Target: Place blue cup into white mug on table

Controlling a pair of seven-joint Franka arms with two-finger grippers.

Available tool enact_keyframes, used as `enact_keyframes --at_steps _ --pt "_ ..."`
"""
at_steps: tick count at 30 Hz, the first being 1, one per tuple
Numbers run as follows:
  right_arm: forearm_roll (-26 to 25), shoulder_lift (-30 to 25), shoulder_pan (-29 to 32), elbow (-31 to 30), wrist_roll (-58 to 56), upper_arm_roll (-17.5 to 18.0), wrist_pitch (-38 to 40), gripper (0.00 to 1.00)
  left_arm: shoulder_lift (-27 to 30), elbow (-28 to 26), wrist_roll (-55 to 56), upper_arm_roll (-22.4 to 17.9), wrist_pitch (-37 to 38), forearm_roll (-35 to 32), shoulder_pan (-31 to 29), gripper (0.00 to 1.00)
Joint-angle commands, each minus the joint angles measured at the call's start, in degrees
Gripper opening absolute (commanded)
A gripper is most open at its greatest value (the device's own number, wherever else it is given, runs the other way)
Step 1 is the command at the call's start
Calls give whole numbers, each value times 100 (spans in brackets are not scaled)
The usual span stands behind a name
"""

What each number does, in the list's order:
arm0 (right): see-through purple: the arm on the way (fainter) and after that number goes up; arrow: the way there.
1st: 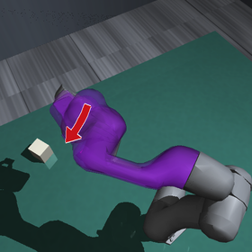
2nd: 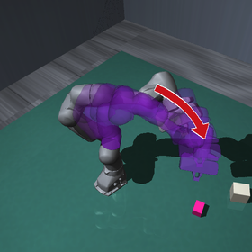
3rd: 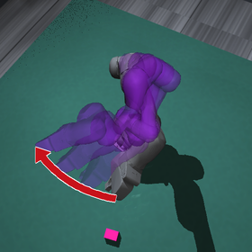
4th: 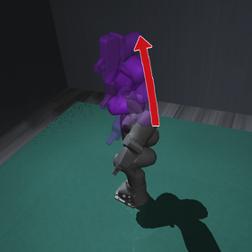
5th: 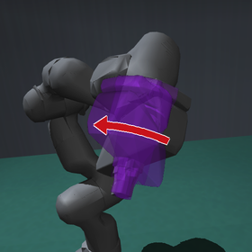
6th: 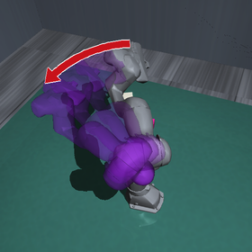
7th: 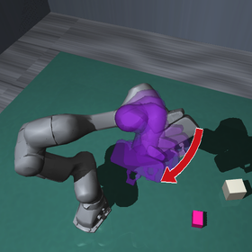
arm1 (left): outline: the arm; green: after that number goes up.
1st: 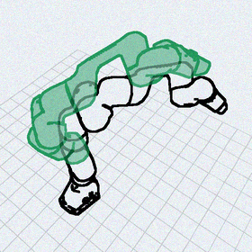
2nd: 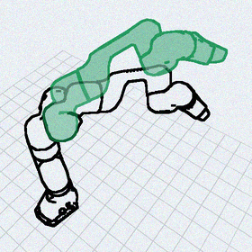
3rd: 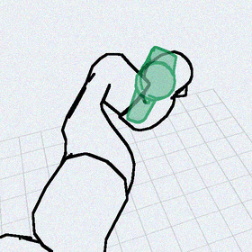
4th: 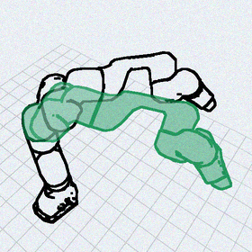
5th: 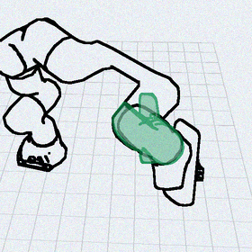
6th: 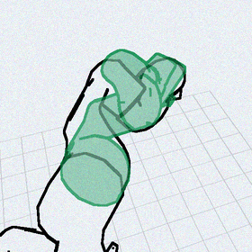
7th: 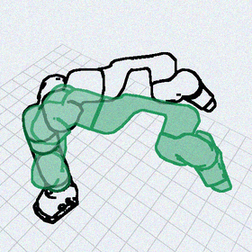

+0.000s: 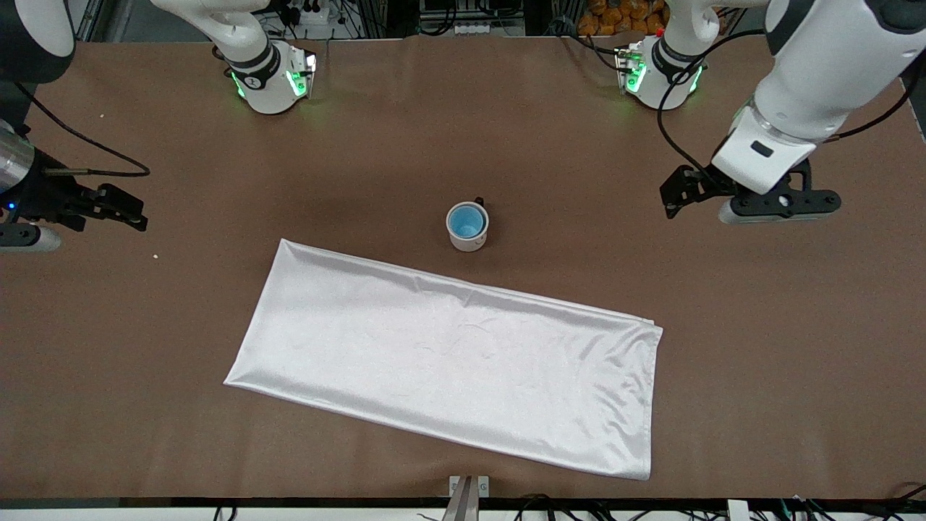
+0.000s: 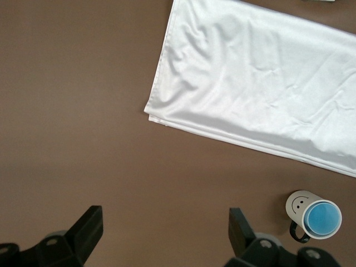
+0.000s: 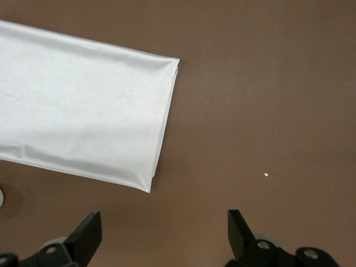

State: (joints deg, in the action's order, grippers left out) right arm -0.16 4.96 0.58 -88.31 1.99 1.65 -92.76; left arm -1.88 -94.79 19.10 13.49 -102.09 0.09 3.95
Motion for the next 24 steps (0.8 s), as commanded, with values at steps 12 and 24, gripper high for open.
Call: enact_keyframes --at_steps 12,24 --pt "34 -83 364 16 -94 11 92 100 -111 242 -460 57 198 88 -210 100" --pt "42 -83 346 16 -120 19 100 100 -111 242 -495 49 198 27 -219 100"
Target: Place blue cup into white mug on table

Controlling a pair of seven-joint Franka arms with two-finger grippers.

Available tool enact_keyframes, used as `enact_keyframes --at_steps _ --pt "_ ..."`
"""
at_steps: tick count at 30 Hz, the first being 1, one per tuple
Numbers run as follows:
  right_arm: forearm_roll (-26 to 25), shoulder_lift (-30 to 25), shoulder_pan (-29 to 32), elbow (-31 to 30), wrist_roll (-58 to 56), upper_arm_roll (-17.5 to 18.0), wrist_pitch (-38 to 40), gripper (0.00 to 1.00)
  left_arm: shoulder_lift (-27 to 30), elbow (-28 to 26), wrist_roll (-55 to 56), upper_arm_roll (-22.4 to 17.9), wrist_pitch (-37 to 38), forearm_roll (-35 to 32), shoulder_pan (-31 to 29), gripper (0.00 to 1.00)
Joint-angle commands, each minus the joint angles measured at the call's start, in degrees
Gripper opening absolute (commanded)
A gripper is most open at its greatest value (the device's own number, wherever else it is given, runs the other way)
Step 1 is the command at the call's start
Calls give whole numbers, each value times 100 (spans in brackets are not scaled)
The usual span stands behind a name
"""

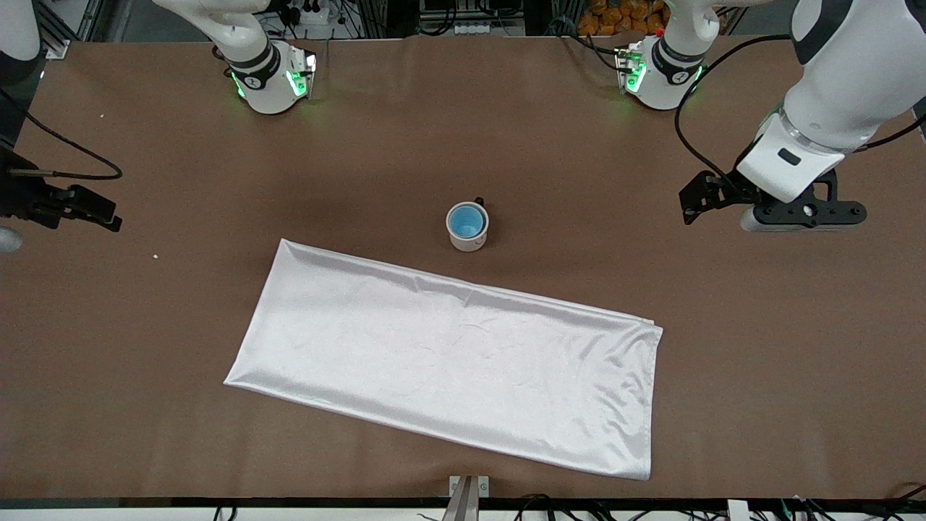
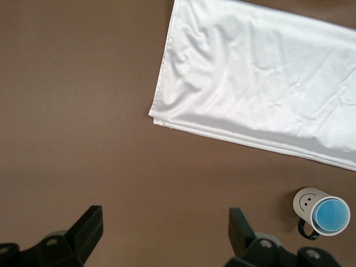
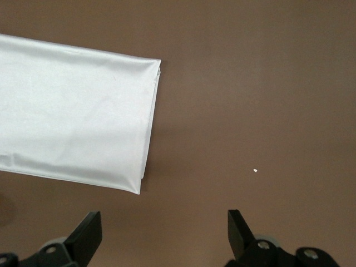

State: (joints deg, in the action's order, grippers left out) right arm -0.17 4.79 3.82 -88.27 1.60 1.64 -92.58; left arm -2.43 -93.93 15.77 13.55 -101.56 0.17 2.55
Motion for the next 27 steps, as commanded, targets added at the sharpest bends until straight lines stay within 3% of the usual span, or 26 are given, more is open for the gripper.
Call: enact_keyframes --at_steps 1,10,27 --pt "44 -65 22 11 -116 21 83 100 -56 156 -214 43 146 18 -79 100" --pt "44 -83 22 11 -362 21 109 100 23 173 -399 -783 409 9 527 100" --pt "44 -83 13 11 -362 21 118 100 120 481 -698 -845 814 123 527 100"
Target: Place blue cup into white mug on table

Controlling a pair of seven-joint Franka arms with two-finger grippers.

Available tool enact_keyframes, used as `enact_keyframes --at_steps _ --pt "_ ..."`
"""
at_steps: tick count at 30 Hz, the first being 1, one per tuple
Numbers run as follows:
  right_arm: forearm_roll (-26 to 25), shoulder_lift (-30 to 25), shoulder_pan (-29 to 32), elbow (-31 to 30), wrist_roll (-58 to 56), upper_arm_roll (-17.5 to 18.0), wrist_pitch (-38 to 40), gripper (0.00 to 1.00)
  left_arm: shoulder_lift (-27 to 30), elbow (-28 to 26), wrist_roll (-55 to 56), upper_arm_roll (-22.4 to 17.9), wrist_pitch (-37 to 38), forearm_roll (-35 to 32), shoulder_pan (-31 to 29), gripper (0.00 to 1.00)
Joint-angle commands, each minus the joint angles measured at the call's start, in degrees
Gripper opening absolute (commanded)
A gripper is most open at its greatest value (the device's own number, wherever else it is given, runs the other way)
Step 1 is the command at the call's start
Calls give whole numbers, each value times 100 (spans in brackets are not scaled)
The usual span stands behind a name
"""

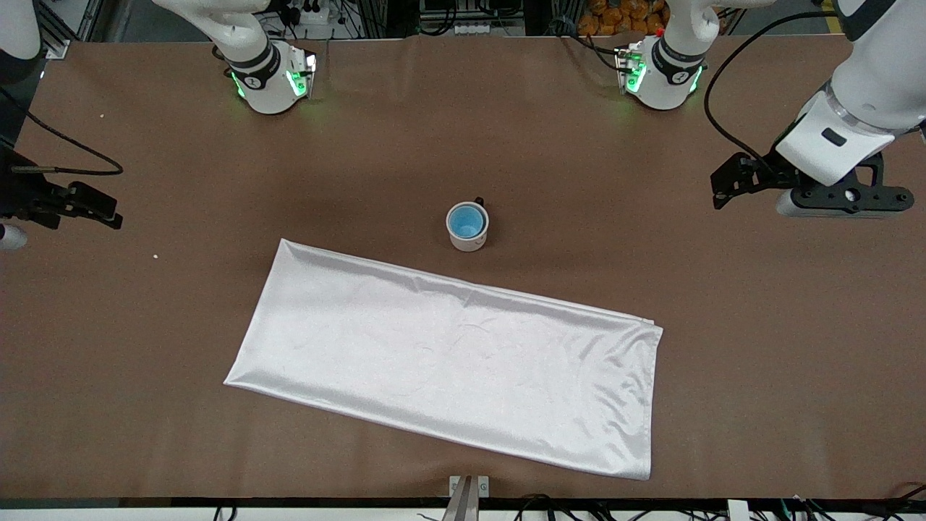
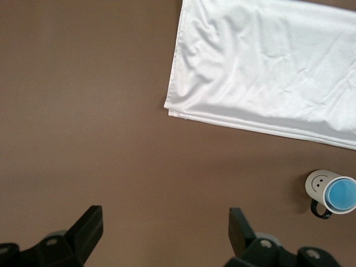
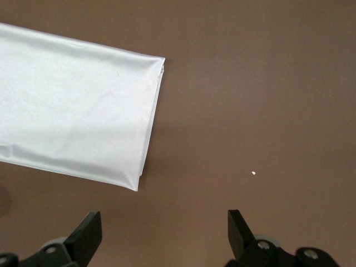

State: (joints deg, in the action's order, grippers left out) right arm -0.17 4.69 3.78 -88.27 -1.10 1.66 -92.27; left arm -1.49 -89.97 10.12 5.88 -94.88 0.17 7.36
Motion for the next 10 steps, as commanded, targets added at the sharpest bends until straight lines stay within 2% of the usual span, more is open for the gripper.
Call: enact_keyframes --at_steps 1,10 --pt "44 -74 17 11 -92 19 104 100 35 85 -133 -70 146 123 46 100" --pt "44 -74 9 11 -92 19 121 100 8 85 -150 -87 163 273 55 100"
